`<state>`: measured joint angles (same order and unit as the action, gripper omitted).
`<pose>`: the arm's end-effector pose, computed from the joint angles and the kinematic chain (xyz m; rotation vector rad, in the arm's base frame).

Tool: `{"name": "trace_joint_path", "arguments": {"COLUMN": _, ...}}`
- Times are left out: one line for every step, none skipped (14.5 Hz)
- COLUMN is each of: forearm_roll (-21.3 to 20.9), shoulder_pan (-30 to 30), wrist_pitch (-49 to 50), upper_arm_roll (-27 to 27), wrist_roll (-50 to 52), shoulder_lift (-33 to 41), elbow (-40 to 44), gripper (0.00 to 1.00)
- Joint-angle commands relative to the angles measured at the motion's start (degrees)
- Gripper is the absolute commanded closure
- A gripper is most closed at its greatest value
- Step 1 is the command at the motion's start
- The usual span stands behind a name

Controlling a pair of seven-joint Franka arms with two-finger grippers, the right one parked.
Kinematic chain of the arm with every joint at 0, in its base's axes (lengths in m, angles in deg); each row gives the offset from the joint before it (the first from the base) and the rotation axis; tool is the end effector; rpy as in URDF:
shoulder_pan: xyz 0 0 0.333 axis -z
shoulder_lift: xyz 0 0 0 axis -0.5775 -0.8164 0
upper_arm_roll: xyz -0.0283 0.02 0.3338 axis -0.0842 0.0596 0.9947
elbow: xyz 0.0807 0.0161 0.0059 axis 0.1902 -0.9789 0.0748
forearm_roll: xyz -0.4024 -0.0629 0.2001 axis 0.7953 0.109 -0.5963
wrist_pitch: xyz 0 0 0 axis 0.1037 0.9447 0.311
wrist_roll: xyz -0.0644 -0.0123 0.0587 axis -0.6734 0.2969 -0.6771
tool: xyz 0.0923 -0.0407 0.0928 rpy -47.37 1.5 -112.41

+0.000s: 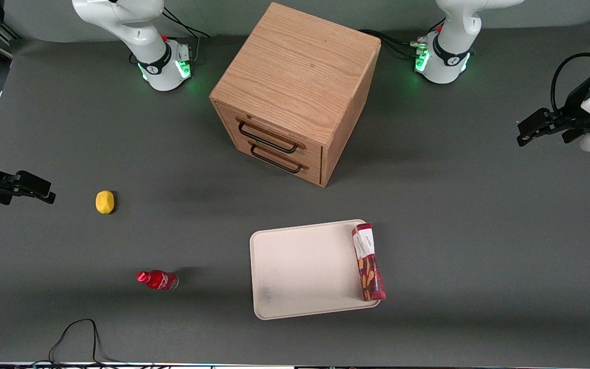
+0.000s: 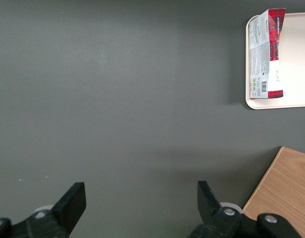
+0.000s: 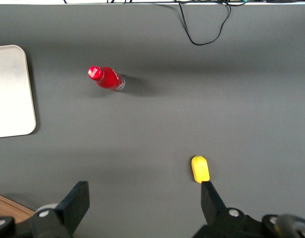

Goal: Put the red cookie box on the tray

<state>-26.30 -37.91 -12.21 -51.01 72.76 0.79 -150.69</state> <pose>0.5858 -0.0262 0.5863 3.1147 0.1081 0.0435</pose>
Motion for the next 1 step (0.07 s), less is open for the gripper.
{"name": "trace_joint_path", "arguments": {"forearm_roll": 0.7, "shoulder_pan": -1.1, "wrist_pitch": -1.0, "upper_arm_roll": -0.7, "wrist_roll": -2.2, "shoulder_lift": 0.9, "elbow": -1.1, "gripper": 0.00}}
